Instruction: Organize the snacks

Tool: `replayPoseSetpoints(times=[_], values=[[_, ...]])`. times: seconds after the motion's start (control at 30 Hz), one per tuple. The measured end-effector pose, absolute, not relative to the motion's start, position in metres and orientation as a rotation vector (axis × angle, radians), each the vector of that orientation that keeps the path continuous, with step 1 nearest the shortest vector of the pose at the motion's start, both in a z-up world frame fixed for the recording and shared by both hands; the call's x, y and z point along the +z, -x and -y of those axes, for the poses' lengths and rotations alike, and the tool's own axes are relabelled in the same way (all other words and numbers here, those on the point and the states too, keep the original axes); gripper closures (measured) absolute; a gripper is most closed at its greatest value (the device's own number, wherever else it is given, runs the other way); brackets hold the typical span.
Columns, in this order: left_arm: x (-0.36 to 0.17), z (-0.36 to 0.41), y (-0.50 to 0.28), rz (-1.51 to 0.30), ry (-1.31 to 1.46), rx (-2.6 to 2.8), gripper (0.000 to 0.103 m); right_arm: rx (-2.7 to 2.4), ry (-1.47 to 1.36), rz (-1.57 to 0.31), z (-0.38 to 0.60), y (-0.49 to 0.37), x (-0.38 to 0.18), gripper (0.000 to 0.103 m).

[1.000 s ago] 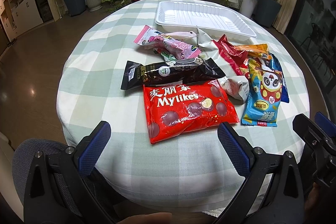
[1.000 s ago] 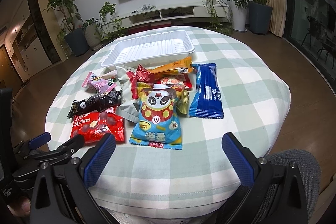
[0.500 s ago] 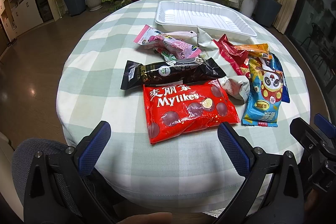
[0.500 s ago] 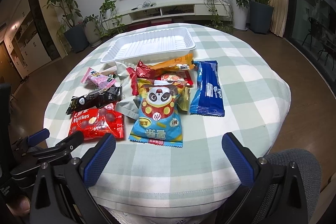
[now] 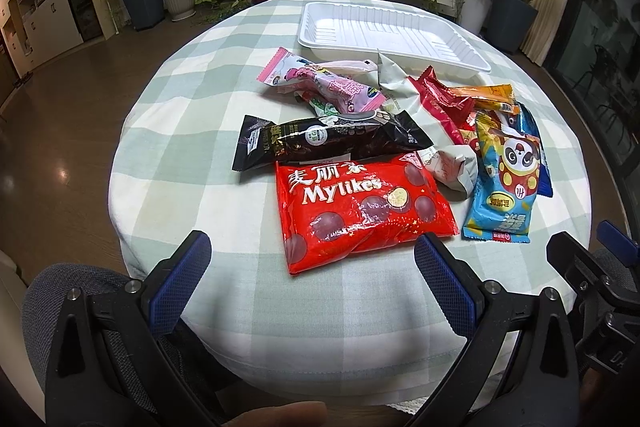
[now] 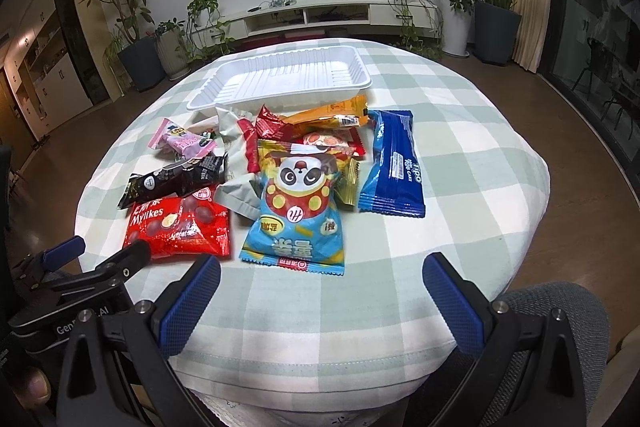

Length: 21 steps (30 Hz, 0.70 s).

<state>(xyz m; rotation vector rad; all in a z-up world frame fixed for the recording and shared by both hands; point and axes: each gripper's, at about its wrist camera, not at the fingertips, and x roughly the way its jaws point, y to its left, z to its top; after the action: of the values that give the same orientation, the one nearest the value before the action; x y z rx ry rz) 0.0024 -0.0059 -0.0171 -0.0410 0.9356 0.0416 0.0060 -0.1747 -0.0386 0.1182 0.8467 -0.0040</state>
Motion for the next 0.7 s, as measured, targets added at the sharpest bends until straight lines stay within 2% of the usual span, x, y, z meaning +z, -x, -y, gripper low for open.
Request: replayPoseSetpoints(times=[0.7], values=[[-0.0179,0.0049,-0.0018,-0.936,0.041,0.043,0.000,-0.007,-0.112,-0.855,0.1767,-0.0057,-0.0412,0.000]])
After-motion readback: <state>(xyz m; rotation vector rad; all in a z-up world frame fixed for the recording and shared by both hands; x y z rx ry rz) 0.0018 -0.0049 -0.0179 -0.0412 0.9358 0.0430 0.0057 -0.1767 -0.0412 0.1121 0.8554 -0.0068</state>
